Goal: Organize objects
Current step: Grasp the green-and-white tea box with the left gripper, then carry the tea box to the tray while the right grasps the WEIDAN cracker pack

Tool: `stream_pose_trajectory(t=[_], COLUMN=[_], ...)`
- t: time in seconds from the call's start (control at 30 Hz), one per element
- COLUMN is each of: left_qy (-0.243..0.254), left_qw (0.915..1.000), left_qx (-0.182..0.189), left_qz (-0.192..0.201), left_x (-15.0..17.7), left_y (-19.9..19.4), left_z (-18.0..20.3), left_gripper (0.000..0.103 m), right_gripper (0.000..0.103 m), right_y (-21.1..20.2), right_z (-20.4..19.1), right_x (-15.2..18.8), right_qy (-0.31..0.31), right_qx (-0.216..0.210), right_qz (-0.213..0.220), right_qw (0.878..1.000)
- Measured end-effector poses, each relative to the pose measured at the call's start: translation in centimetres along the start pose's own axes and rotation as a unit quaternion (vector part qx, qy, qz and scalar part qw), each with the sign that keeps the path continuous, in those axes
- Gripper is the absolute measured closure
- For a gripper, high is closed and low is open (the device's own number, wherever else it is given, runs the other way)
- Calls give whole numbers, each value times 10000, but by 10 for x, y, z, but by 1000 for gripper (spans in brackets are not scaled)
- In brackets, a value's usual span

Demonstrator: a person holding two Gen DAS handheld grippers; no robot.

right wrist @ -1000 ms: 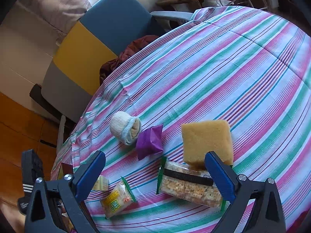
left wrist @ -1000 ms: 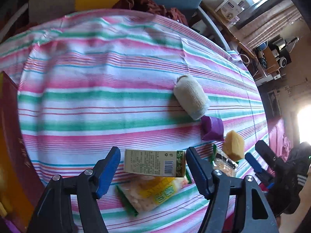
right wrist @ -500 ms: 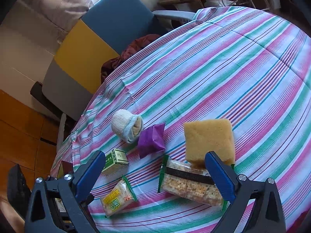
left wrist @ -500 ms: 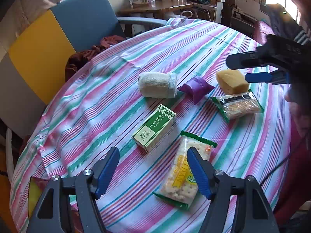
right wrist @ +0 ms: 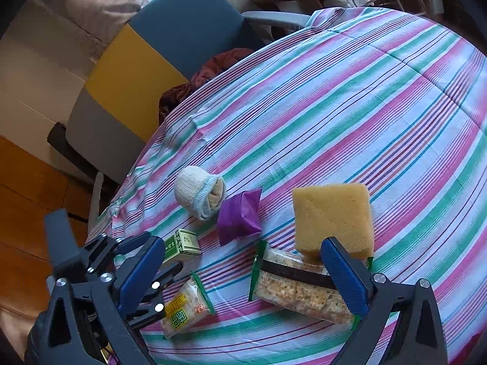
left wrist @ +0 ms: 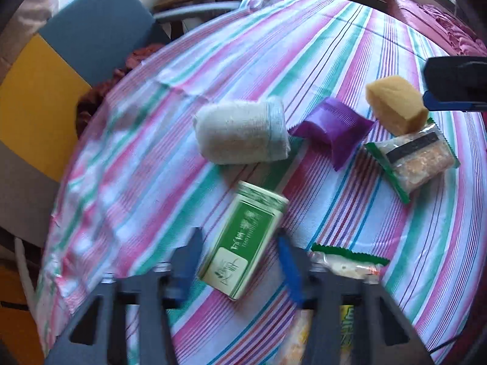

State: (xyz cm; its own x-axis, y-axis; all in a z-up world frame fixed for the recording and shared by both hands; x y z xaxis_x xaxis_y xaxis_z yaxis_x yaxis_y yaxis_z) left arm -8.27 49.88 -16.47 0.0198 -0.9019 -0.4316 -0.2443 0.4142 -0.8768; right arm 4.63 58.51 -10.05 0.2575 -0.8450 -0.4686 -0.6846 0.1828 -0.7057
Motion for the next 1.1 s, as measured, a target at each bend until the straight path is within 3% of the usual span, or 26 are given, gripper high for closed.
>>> stream_pose_trajectory(t=[0.07, 0.17, 0.37, 0.47, 0.6, 0.67, 0.7, 0.77, 0.8, 0.9, 0.93, 1.0, 1.1], left_qy=[-380, -1015, -2345, -2767, -3072, -3265, -3310, -3335, -3352, -3508, -3602, -3779, -4098], left_qw=[9990, 9941, 9692, 9559, 9425, 9347, 9323, 9301, 9287, 9212, 9172, 9098, 8966], left_qx=[107, 122, 49, -117, -341, -292, -303, -321, -335, -326, -329, -379, -383], left_qz=[195, 368, 748, 982, 1270, 1377, 1426, 1503, 1548, 1654, 1671, 1675, 1631], left_x=[1, 11, 60, 87, 120, 136, 143, 157, 164, 187, 195, 213, 240], left_y=[-4, -17, -71, -104, -146, -163, -171, -187, -195, -213, -216, -222, -228], left_z=[-6, -18, -43, -51, -53, -51, -48, -43, -42, -40, -40, -41, -42], left_gripper=[71, 72, 72, 72, 72, 72, 72, 72, 72, 72, 72, 72, 72], right_gripper=[0, 0, 1, 7, 24, 28, 28, 27, 25, 22, 22, 22, 19], right_y=[0, 0, 4, 11, 24, 26, 23, 16, 14, 23, 31, 45, 66], right_z=[1, -2, -27, -44, -69, -82, -91, -114, -124, -134, -132, -130, -127], right_x=[0, 1, 14, 31, 67, 84, 92, 117, 133, 165, 169, 170, 162], right_qy=[7, -68, -584, -931, -1425, -2061, -2552, -3484, -4016, -5566, -5822, -6090, -6165], right_qx=[22, 7, -307, -534, -872, -715, -618, -917, -957, -403, -269, -38, 77], right_qz=[-2, -10, -257, -587, -1313, -1346, -1222, -1309, -1352, -1279, -1343, -1380, -1517], right_qw=[10000, 10000, 9975, 9925, 9772, 9666, 9571, 9236, 9007, 8199, 8014, 7811, 7726])
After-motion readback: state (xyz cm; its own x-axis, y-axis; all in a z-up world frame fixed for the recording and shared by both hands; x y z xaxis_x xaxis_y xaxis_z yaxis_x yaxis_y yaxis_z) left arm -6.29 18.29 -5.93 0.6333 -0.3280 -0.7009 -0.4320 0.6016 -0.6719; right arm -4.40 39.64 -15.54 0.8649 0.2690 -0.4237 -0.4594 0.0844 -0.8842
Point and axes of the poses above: each gripper's, at about its wrist camera, not at the fingertips, and y roughly the way its jaws point, z to its right, x to its underside, the point moved 7 cm from there along y, roughly the way its jaws point, and after that the axes turned 7 degrees about z, right-handed, at the moved point
